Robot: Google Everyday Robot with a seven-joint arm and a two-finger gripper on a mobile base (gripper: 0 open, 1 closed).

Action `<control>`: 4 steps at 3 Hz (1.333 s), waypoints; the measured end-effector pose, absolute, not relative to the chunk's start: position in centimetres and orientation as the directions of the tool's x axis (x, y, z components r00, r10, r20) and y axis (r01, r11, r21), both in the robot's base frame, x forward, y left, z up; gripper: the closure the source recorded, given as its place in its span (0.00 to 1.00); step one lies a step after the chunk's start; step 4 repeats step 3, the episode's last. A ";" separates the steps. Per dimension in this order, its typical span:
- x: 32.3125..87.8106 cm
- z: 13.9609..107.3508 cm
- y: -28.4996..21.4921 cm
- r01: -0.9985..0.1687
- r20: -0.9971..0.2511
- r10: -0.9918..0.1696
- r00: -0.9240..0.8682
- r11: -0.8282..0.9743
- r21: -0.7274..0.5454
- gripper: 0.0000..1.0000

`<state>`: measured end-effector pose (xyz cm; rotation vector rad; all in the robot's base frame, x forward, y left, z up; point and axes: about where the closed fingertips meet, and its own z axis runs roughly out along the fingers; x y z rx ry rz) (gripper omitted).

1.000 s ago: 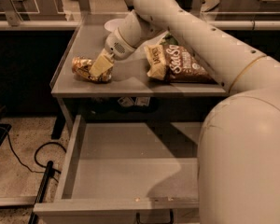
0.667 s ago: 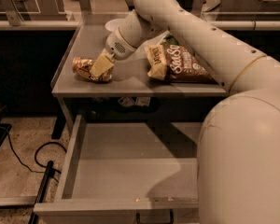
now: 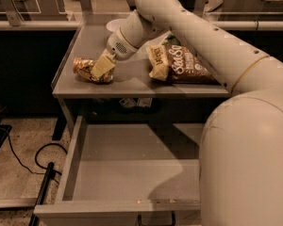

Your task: Pick orange can from top drawer and place on counter

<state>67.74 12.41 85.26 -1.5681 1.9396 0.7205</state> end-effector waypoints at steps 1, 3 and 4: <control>67.7 85.3 12.4 -0.981 -0.698 -0.693 -0.178 0.180 0.071 0.11; 67.7 85.2 12.4 -0.981 -0.698 -0.693 -0.178 0.180 0.071 0.00; 67.7 85.2 12.4 -0.981 -0.698 -0.693 -0.178 0.180 0.071 0.00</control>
Offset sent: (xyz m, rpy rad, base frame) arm 0.0000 0.0000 0.0000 0.0000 0.0000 0.0000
